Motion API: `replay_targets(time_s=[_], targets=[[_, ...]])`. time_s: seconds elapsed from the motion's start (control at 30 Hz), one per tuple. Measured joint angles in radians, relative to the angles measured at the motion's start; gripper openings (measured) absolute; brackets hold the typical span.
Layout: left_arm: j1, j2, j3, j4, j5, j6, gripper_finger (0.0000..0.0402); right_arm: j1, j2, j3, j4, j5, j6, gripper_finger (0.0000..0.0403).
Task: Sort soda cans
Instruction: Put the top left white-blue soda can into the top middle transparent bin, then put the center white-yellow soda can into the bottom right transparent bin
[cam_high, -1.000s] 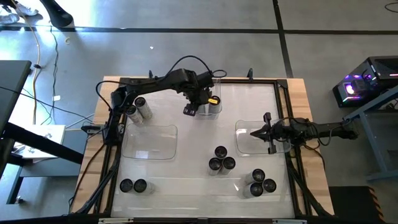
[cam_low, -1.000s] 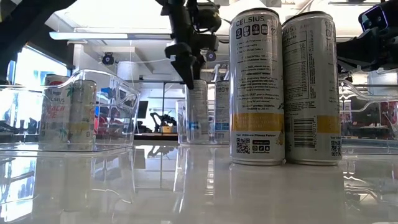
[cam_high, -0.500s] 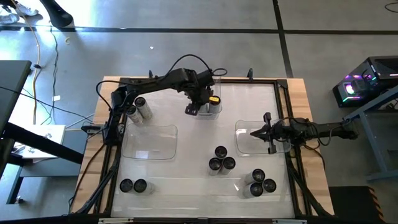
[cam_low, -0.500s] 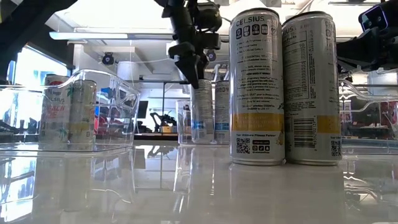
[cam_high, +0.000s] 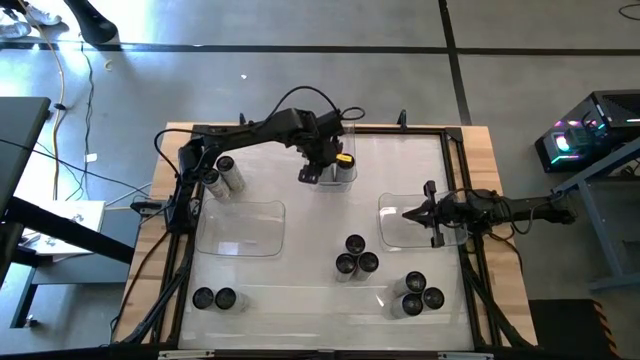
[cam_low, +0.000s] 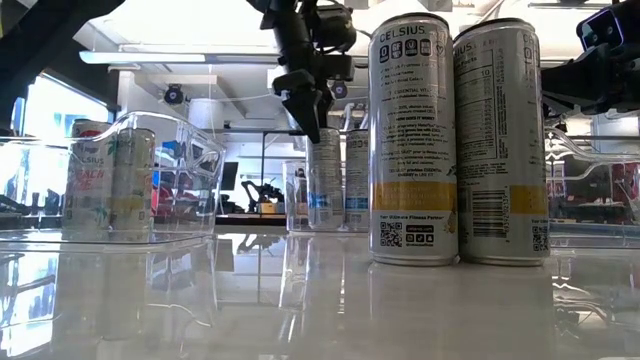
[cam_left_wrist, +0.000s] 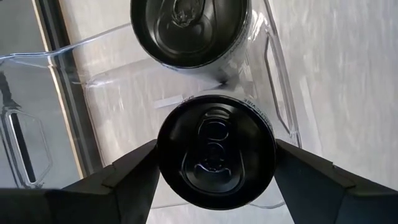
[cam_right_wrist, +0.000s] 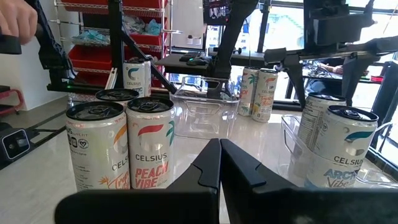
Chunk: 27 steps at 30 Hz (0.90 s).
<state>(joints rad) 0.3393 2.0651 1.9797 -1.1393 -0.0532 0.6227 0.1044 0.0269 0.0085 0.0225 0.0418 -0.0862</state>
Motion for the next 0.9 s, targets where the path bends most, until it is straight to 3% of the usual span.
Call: replay_targets(time_s=[0.3, 0.6, 0.9], targets=[[0.000, 0.000, 0.000, 0.019, 0.011, -0.044, 0.0281, 0.000, 0.000, 0.000, 0.000, 0.000, 0.000, 0.0000], [-0.002, -0.003, 0.000, 0.015, 0.034, -0.054, 0.0324, 0.000, 0.000, 0.000, 0.000, 0.000, 0.000, 0.0000], [0.002, -0.037, 0.001, -0.052, -0.019, -0.061, 0.0330, 0.000, 0.000, 0.000, 0.000, 0.000, 0.000, 0.0000]])
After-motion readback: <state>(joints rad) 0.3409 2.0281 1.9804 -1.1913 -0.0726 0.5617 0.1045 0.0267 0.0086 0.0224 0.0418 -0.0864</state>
